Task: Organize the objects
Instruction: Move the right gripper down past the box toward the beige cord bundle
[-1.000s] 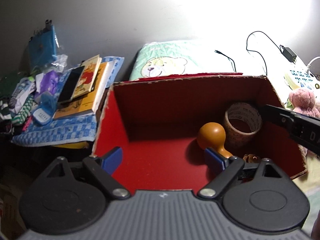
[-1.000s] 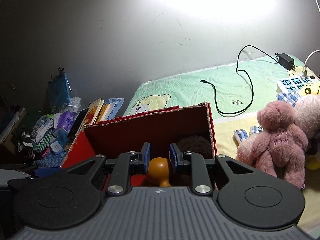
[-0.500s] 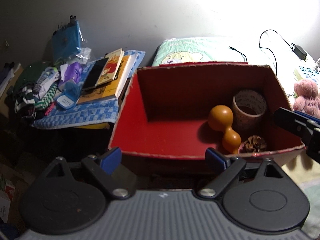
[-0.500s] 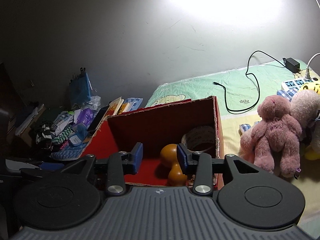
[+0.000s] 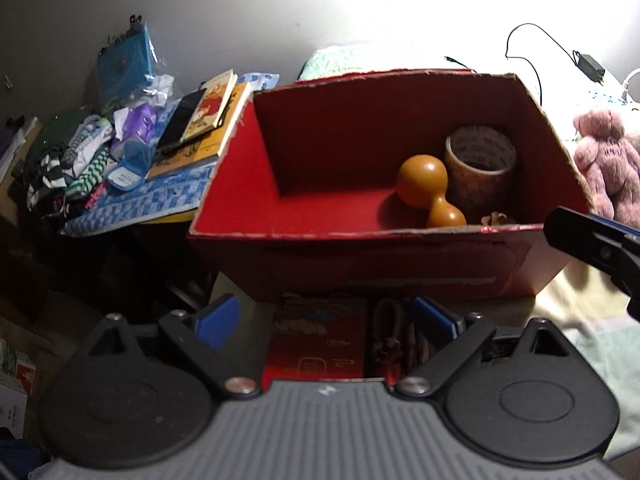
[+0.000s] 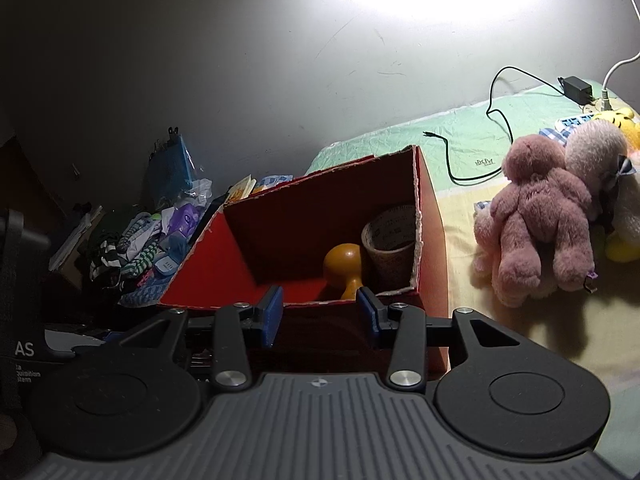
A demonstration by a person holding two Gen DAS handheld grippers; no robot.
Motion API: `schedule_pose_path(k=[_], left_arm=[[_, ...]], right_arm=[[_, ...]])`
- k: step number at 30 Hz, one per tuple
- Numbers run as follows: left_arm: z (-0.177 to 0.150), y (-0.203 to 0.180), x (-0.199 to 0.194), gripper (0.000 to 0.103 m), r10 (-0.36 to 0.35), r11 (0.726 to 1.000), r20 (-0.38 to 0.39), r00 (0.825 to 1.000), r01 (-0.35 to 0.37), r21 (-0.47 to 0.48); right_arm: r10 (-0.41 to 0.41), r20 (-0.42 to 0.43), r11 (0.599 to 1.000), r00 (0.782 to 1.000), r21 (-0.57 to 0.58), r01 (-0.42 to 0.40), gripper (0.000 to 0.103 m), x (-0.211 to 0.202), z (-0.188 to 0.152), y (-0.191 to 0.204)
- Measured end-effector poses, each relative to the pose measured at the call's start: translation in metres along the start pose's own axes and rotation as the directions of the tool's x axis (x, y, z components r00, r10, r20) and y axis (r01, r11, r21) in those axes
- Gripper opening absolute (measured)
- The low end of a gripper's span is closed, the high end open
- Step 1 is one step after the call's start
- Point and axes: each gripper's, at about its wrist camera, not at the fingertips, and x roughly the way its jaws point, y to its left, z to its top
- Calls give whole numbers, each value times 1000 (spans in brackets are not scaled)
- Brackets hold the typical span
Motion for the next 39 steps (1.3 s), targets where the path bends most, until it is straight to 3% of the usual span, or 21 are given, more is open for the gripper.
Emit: schedule_pose_path(k=[15,29,39], left_arm=[[-12,-12,22,95,-5,1000,-82,997,7,16],[-20,-14,49,95,-28,999,-164,986,34,34],[-21,-10,57,95,-32,999,-184,982,38,31]], right_arm=[[15,-107,998,994,67,-8,43,13,-23,-11],[34,-222,992,975,129,-5,43,34,-34,-16],[32,-241,991,970,136,1,43,40,-33,-15]])
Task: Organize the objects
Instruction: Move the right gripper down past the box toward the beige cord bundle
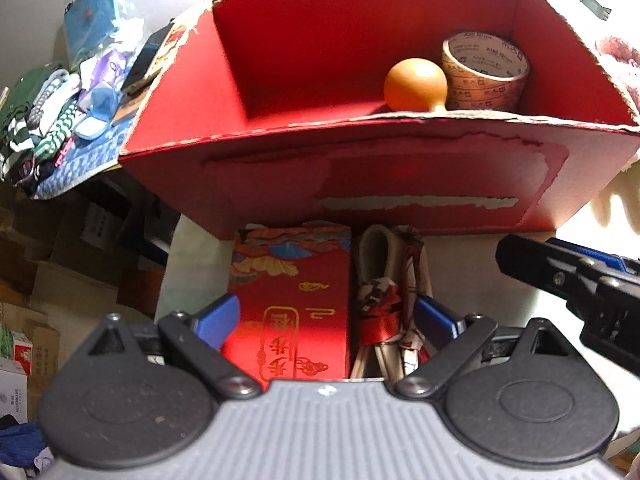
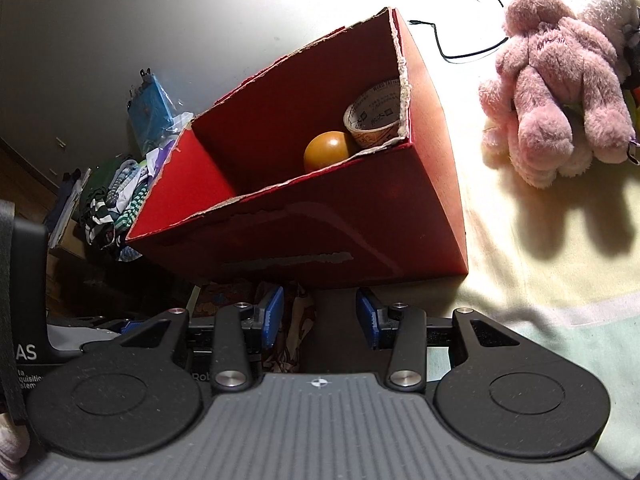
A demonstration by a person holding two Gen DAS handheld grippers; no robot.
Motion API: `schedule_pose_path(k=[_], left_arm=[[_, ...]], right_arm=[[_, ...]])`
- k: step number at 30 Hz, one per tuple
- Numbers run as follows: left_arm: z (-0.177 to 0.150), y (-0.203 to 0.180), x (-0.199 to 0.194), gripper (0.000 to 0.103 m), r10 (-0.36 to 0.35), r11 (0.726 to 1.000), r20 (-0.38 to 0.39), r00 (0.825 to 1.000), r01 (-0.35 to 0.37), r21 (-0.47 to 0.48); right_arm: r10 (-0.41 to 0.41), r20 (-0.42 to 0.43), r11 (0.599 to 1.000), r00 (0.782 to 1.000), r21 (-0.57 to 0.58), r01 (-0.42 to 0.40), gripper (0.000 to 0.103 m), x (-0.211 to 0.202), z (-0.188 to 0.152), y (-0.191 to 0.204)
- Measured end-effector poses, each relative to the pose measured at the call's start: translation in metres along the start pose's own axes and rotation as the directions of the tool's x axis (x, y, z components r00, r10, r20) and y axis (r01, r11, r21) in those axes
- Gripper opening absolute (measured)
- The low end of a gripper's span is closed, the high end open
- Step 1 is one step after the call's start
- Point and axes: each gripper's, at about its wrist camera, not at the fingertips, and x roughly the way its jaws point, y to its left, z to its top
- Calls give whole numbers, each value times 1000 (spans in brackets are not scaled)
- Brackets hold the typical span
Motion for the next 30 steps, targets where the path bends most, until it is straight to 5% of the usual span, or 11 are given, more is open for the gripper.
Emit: schedule_pose_path(k=[30], left_arm=[[-9,21,11,94,-110,994,-12,994,110,9]], right_arm=[[49,-106,997,993,66,-42,44,23,-2,-7]])
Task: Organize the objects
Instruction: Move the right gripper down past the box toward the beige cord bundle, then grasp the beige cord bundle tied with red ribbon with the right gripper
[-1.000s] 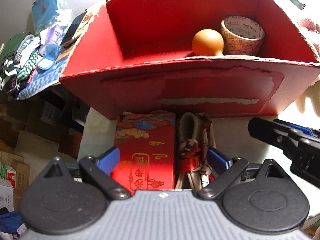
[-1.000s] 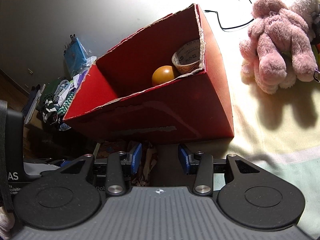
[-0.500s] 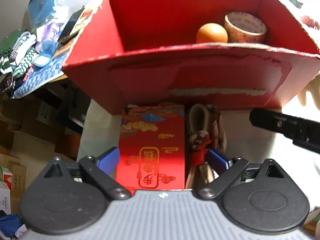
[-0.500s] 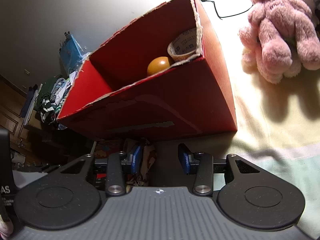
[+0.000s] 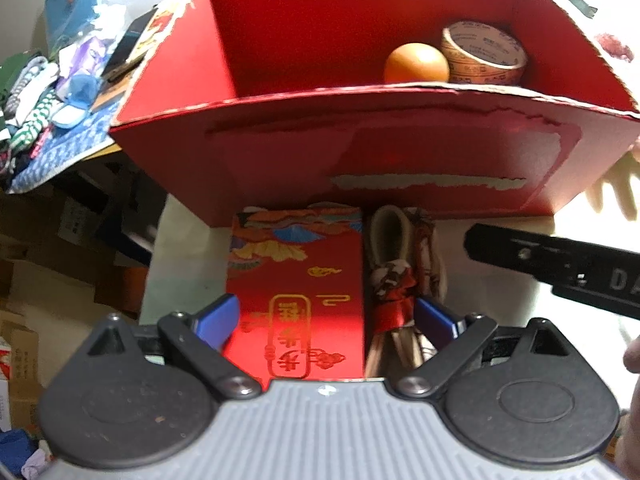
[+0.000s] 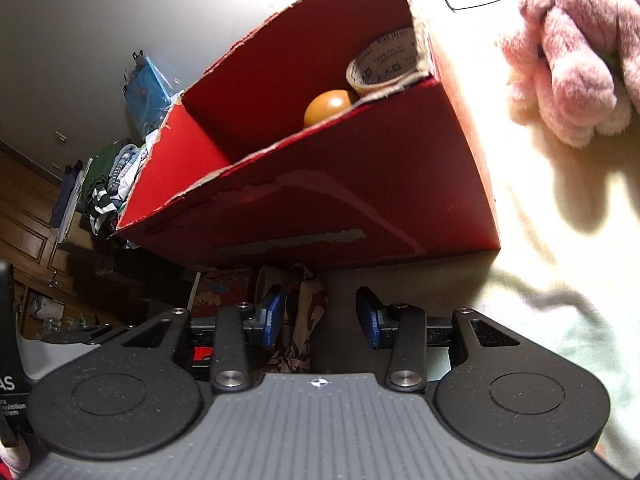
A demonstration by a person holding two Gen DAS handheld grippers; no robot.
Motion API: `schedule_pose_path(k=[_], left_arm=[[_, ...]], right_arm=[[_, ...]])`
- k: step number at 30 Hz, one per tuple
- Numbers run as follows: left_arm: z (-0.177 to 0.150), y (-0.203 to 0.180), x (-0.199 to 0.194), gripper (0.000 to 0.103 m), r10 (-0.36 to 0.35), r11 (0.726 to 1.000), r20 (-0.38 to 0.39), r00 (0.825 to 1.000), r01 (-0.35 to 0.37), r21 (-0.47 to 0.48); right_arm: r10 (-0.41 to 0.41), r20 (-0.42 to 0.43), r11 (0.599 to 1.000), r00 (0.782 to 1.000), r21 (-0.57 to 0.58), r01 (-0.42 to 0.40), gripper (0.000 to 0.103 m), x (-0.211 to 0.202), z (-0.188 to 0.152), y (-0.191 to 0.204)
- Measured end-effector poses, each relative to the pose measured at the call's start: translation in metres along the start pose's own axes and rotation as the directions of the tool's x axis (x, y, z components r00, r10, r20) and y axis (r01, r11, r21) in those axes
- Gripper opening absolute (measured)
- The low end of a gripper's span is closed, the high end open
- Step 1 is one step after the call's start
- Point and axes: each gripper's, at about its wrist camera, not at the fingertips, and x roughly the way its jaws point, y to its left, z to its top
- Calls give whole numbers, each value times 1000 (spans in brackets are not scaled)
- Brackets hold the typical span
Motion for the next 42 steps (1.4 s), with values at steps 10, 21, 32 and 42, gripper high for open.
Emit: schedule_pose_path(k=[10,21,32,42], left_arm=[[-19,0,-8,92,-228,973,76,971,226,36],[-31,-5,-13,91,-326,944,141,935,314,97],[-33,4,-14,92,-362,930,145,921,347,119],[-28,-1,-14,92,-398,915,131,908,382,132]], right_arm=[[95,-43,994,995,57,-93,43,9,-6,-8],[200,-94,979,975,47,-196,44,18,-13,-6],[177,-144,984,973,28,-175,44,32,-17,4],[205,-126,978,970,74,-197,42,24,-24,-10]])
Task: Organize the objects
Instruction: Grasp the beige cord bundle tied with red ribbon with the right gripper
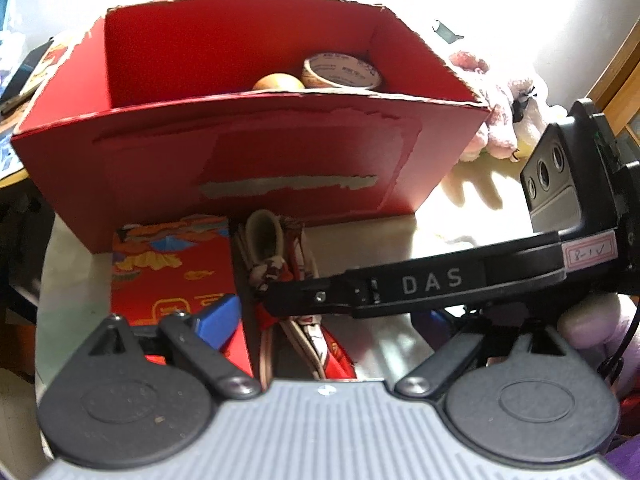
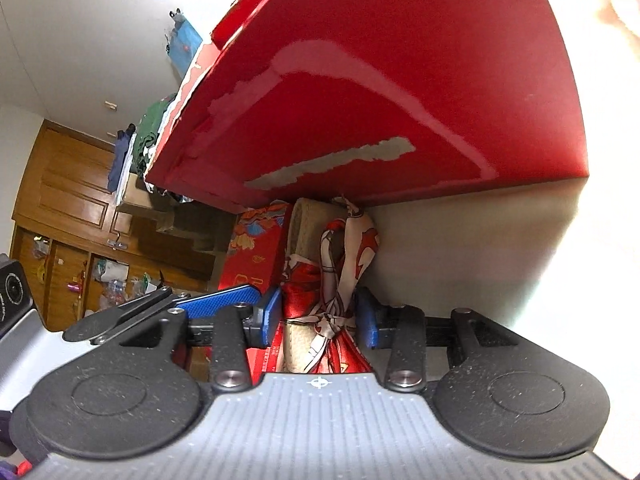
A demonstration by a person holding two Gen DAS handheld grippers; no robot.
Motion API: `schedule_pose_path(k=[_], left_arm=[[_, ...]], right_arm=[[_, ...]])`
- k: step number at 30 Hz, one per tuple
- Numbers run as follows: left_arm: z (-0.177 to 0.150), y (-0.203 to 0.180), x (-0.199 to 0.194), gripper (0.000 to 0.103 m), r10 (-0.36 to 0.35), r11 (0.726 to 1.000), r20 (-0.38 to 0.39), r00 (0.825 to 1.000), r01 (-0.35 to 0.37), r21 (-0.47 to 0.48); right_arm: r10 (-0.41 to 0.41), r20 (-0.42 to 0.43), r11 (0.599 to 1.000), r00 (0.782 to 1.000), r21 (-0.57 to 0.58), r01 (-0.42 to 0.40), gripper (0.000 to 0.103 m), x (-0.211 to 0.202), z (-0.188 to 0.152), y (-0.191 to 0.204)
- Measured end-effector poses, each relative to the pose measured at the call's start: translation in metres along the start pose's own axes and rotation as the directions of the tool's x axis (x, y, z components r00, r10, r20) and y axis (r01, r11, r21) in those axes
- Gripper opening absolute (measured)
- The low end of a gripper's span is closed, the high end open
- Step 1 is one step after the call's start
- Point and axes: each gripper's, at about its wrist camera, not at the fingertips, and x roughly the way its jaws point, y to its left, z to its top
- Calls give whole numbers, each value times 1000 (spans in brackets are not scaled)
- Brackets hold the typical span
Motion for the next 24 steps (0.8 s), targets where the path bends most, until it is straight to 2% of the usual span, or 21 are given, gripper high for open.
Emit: schedule_pose_path(k=[9,17,19,21,24], left_arm=[[2,-11,10,91,-32,999,-13,999,32,26],[-2,-7,38,88,-47,998,-89,995,44,-35],[-2,-10,39,87,-36,999,-81,996,34,-25],[-2,-12,43,82,-36,999,-94,995,34,-22],[-3,-17,45,81,-10,1000,-87,996,10,-3]], right_arm=[[-8,36,999,999,48,6,42,-14,-1,-12],[-38,61,997,997,66,34,42,-29,-4,-23],[-44,62,996,997,80,39,42,-32,-4,-27],[-22,62,994,998,108,15,42,-34,-4,-32],[32,66,989,997,141,-41,43,-33,-4,-36]])
